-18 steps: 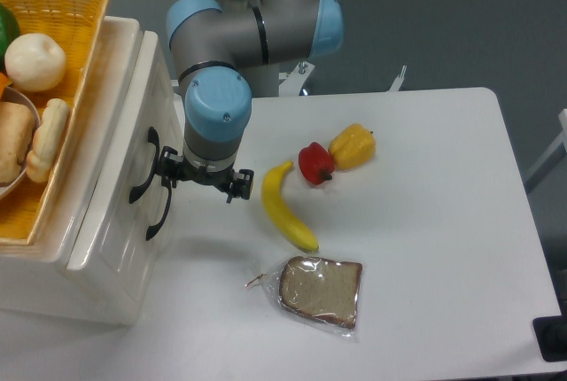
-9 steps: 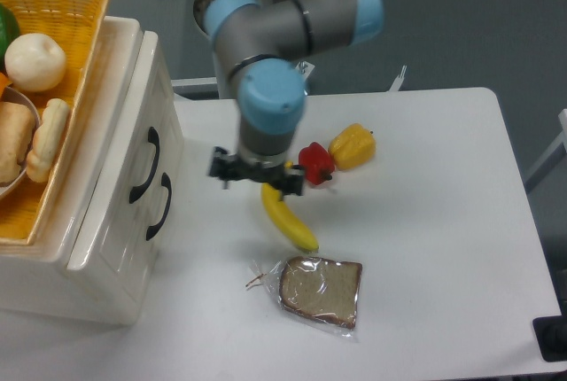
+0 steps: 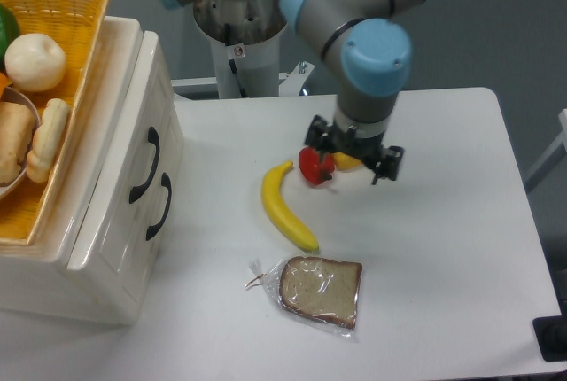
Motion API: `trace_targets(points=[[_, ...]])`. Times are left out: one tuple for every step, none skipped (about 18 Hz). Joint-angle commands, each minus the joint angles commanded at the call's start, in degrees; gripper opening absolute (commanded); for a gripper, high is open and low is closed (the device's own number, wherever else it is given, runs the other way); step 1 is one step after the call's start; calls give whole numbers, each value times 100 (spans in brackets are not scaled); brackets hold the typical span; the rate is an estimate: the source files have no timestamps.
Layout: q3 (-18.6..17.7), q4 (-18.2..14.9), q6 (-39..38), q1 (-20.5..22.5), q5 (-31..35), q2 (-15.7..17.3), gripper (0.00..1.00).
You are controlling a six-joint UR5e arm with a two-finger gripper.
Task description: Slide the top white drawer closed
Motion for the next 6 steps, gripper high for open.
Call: trace_targets(points=[[0,0,263,105,0,26,100],[0,-9,510,211,-9,53,100],[0,-9,677,273,-9,79,100],[0,-9,792,343,-17,123,100],[0,-9,889,396,-18,141,100],[0,-9,951,423,-26,176,100]])
